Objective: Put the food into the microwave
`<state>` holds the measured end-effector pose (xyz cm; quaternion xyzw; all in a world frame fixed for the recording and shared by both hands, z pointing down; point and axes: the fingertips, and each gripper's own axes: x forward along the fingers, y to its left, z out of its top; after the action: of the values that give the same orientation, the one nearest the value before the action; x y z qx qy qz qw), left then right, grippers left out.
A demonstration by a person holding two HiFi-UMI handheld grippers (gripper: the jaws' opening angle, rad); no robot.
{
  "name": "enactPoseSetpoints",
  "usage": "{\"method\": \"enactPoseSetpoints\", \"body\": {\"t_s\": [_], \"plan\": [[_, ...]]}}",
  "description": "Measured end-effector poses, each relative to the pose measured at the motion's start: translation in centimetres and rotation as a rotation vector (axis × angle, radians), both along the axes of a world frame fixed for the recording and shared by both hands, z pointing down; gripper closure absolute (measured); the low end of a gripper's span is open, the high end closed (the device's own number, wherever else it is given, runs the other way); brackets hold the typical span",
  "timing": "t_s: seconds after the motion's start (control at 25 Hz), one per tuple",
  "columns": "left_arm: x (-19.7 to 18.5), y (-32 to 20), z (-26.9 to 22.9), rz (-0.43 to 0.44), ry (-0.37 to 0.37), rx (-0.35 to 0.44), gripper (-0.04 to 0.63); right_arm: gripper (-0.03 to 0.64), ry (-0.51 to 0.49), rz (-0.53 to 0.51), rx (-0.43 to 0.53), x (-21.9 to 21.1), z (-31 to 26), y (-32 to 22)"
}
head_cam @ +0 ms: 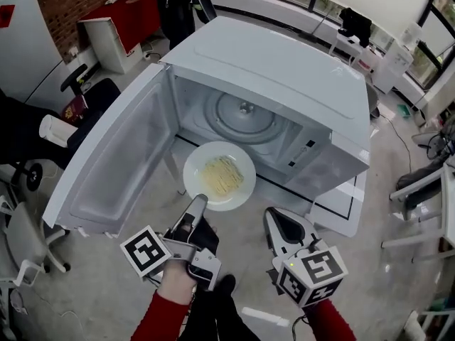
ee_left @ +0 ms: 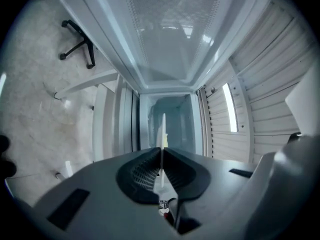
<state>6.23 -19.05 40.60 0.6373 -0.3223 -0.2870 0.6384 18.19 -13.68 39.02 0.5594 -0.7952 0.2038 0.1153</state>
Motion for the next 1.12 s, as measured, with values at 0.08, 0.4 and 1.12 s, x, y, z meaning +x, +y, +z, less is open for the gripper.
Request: {"method": "enactPoseSetpoints", "body": {"t_s": [0.08,0.4,1.12], "plan": [[0.2,-0.8,0.6,0.004,0.011,0.009,0.571,0.603,0.008,0.003,-0.003,-0.2,0.8,-0.7],[1.5,-4.3,1.4,0.037,0.010,0.055,0.571,0.603,0.042,-0.002,0.012,-0.5,2.3,-3.2],[6.3,-17.1,0.7,0.026,-0.098,0.026,0.571,0.603,0.152,0.000,0.037,0.1,-0.9,-11.1]]}}
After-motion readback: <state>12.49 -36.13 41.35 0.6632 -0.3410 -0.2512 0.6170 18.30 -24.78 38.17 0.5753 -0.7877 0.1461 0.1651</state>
